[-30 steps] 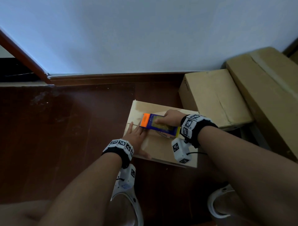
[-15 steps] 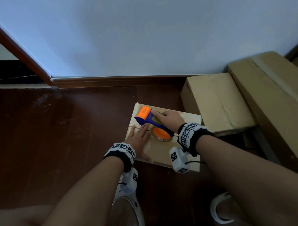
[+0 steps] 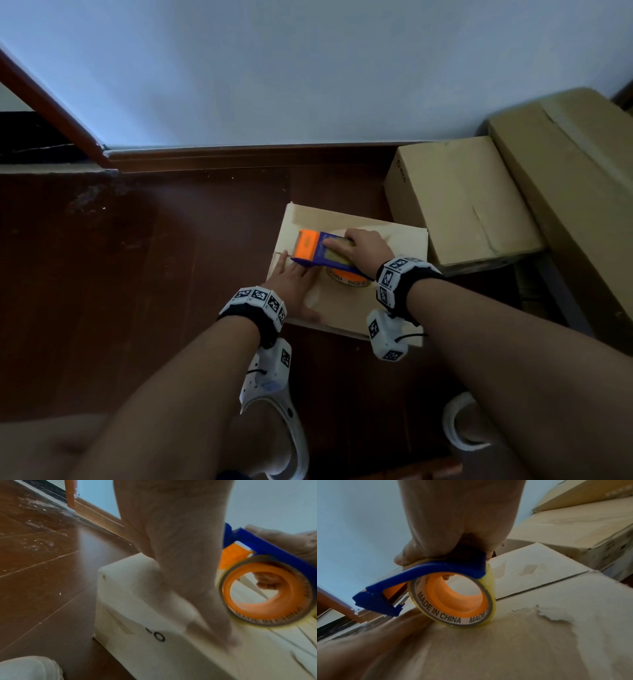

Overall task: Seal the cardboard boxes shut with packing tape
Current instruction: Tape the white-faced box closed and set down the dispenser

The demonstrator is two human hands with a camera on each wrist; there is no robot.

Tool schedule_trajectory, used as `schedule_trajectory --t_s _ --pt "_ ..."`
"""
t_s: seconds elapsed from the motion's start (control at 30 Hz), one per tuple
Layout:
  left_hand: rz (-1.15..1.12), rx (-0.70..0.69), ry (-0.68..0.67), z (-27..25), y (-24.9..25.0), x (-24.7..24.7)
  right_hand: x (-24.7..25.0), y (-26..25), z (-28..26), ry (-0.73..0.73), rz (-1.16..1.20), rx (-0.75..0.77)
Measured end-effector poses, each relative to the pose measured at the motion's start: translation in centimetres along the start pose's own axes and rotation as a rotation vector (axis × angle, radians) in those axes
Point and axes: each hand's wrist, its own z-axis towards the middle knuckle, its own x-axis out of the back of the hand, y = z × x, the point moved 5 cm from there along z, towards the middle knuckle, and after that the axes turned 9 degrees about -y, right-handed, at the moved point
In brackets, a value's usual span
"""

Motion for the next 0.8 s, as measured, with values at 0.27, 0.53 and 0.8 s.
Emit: schedule_trajectory --t_s 0.27,0.53,0.8 --pt "-1.133 0.395 0.522 -3.2 -7.5 2.3 -0.1 0.3 -0.2 0.027 0.035 0.028" --pt "-1.863 0.343 0.176 -1.1 -3.7 3.6 -0.1 0.1 -0.4 0.037 0.011 0.031" --pt "-1.901 0.349 0.100 -0.6 -4.3 2.8 -0.1 0.1 0.0 0.004 -0.025 0.004"
